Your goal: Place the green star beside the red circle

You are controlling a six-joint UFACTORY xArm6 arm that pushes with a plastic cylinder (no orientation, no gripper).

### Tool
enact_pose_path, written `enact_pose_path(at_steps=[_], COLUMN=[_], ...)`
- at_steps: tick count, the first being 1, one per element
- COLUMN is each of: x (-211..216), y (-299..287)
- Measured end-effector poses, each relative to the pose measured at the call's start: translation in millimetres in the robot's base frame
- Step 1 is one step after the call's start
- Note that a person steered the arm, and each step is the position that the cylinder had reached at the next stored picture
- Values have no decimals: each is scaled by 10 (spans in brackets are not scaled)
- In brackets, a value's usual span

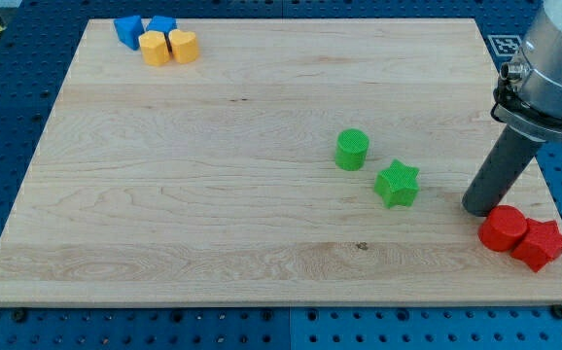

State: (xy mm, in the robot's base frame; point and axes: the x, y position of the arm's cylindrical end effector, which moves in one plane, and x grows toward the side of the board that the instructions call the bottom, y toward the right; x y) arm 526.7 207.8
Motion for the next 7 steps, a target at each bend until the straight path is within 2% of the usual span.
enact_pose_path(at_steps=[2,3,4,5,7], x=[227,87,-240,-371,-348], y=[-801,-1287,-1411,-1263,-804])
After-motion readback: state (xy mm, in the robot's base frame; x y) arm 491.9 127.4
